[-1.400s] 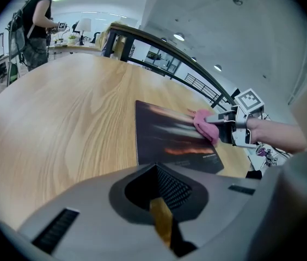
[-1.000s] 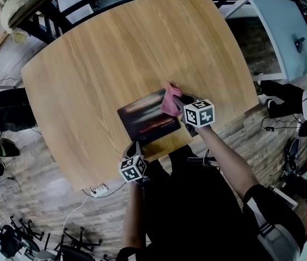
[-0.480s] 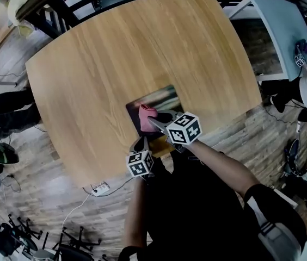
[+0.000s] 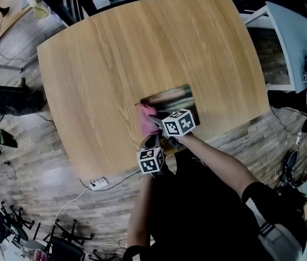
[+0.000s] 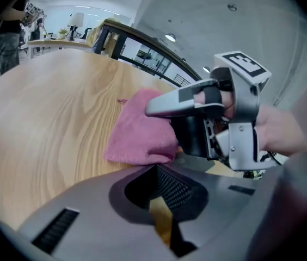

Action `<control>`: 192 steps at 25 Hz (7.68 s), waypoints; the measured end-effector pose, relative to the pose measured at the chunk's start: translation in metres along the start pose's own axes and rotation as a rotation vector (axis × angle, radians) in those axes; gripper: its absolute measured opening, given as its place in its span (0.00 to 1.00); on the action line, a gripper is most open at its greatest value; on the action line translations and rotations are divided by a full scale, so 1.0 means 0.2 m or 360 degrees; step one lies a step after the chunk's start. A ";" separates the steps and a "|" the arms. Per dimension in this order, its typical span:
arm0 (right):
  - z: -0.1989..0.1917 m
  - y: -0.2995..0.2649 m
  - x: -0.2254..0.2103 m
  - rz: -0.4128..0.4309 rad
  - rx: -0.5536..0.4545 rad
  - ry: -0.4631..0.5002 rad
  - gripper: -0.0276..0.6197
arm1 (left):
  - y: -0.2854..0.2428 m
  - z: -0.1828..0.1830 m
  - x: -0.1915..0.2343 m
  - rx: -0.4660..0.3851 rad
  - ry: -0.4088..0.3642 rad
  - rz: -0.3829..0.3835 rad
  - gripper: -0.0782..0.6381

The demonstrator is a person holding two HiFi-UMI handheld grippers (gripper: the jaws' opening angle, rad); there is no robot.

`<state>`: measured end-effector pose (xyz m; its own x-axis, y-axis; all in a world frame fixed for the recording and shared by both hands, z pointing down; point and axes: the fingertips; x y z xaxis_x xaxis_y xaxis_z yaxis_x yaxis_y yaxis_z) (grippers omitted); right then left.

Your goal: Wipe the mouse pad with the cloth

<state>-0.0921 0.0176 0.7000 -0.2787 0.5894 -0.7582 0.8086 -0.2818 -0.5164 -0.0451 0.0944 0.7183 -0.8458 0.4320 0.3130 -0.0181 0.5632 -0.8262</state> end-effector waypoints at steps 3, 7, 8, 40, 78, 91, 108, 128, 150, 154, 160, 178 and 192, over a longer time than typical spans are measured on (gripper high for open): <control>0.00 0.00 -0.07 -0.0055 0.0027 0.0004 0.14 | -0.01 0.02 0.01 -0.0005 0.0002 0.0000 0.14; -0.01 0.01 -0.09 -0.0083 0.0037 0.0021 0.14 | 0.01 0.01 0.03 0.0009 0.0045 -0.0009 0.14; -0.01 0.02 -0.10 -0.0090 0.0038 0.0028 0.14 | 0.01 0.01 0.03 0.0006 0.0052 -0.0005 0.14; -0.08 0.79 -0.61 -0.0426 -0.0188 -0.0131 0.14 | 0.03 -0.01 0.08 0.0056 -0.0034 0.0158 0.14; -0.41 0.27 0.34 0.0144 0.0209 0.0109 0.14 | -0.24 0.46 0.10 0.0241 -0.0325 -0.0224 0.14; -0.41 0.02 0.11 -0.0043 0.0364 0.0219 0.14 | -0.24 0.45 0.09 0.0318 -0.0402 -0.0253 0.14; -0.38 0.15 -0.02 -0.0083 0.0329 0.0131 0.14 | -0.23 0.45 0.11 0.0306 -0.0324 -0.0205 0.14; -0.34 0.43 -0.23 -0.0128 0.0285 0.0108 0.14 | -0.22 0.46 0.13 0.0288 -0.0277 -0.0074 0.14; -0.33 0.81 -0.51 -0.0329 0.0268 0.0095 0.15 | -0.23 0.46 0.14 0.0239 -0.0216 0.0036 0.14; -0.33 0.87 -0.55 -0.0377 0.0262 0.0088 0.15 | -0.23 0.46 0.14 0.0232 -0.0203 0.0043 0.14; -0.33 0.95 -0.62 -0.0509 0.0326 0.0225 0.15 | -0.23 0.46 0.15 0.0195 -0.0192 0.0086 0.14; 0.07 1.23 -0.36 -0.0644 -0.0092 0.0529 0.15 | -0.04 0.45 0.04 0.0005 0.0296 -0.0009 0.14; 0.53 1.38 0.28 -0.0472 -0.0719 0.0812 0.15 | 0.82 0.96 -0.22 -0.0979 -0.0053 0.0127 0.14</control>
<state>0.0611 -0.1075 0.4736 -0.3323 0.9018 -0.2762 0.9017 0.2180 -0.3734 -0.1134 0.0323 0.4785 -0.8483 0.4727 0.2385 0.3479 0.8372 -0.4219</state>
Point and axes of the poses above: the fingertips, and each gripper's own axes: y backward along the fingers, x to its left, z out of its top, and after that the axes turned 12 degrees about z, right-handed
